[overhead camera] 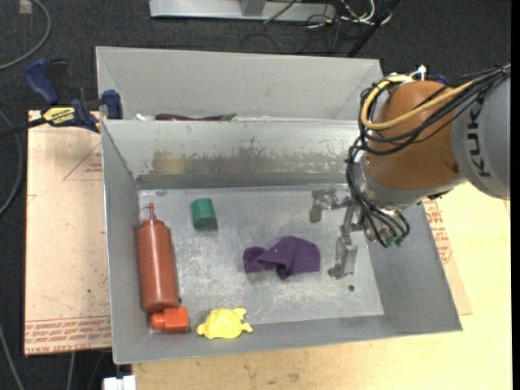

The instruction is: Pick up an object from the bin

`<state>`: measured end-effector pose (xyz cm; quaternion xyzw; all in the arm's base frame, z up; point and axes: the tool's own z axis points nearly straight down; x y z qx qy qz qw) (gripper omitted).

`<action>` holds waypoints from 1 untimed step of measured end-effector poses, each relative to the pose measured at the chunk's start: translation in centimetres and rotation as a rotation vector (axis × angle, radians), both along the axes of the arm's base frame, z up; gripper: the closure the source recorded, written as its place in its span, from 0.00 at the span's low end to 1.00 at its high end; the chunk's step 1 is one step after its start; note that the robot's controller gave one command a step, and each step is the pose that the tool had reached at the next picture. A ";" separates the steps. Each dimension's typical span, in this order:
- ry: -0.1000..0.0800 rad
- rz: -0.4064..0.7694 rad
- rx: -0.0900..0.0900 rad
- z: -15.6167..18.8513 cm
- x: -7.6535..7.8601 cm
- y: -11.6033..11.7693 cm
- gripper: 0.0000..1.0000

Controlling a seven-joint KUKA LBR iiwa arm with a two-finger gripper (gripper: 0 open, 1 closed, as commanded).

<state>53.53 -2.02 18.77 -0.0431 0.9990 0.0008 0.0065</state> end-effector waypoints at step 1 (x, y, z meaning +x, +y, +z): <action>0.008 0.107 -0.004 -5.1 2.0 3.7 0.00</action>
Offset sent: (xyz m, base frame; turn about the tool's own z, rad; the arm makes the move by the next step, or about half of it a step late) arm 0.0291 0.0298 -0.1177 -0.2006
